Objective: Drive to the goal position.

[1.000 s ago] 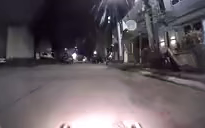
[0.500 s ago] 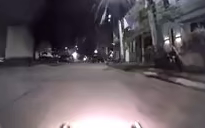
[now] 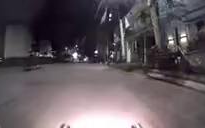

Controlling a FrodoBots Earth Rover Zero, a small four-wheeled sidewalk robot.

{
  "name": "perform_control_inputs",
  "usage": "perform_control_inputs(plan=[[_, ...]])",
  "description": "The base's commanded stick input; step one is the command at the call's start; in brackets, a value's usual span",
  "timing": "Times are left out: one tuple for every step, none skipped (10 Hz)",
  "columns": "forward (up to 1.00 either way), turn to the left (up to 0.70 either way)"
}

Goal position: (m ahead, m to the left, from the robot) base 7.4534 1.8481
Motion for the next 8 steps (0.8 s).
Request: perform_control_inputs(plan=[[0.7, 0.0], [0.7, 0.0], [0.7, 0.03], [0.7, 0.26], [0.7, 0.35], [0.7, 0.22], [0.7, 0.0], [0.7, 0.0]])
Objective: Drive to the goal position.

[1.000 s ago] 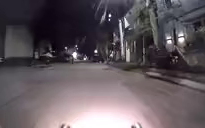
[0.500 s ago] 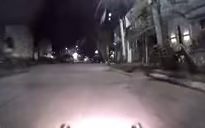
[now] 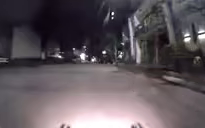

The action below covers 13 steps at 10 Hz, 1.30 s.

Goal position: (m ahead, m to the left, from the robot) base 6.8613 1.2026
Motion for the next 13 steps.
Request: perform_control_inputs(plan=[[0.7, 0.0], [0.7, 0.0], [0.7, 0.0], [0.7, 0.0], [0.7, 0.0], [0.7, 0.0], [0.7, 0.0], [0.7, 0.0], [0.7, 0.0], [0.7, 0.0], [0.7, 0.0], [0.7, 0.0], [0.7, 0.0]])
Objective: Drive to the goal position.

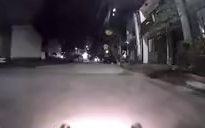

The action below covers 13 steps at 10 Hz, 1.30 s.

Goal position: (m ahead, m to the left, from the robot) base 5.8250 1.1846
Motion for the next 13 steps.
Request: perform_control_inputs(plan=[[0.7, 0.0], [0.7, 0.0], [0.7, 0.0], [0.7, 0.0], [0.7, 0.0], [0.7, 0.0], [0.7, 0.0], [0.7, 0.0], [0.7, 0.0], [0.7, 0.0], [0.7, 0.0], [0.7, 0.0], [0.7, 0.0]])
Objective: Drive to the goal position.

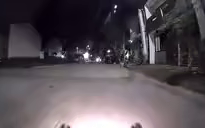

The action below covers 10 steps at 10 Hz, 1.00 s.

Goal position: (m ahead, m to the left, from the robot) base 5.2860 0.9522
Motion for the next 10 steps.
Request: perform_control_inputs(plan=[[0.7, 0.0], [0.7, 0.0], [0.7, 0.0], [0.7, 0.0], [0.7, 0.0], [0.7, 0.0], [0.7, 0.0], [0.7, 0.0], [0.7, 0.0], [0.7, 0.0]])
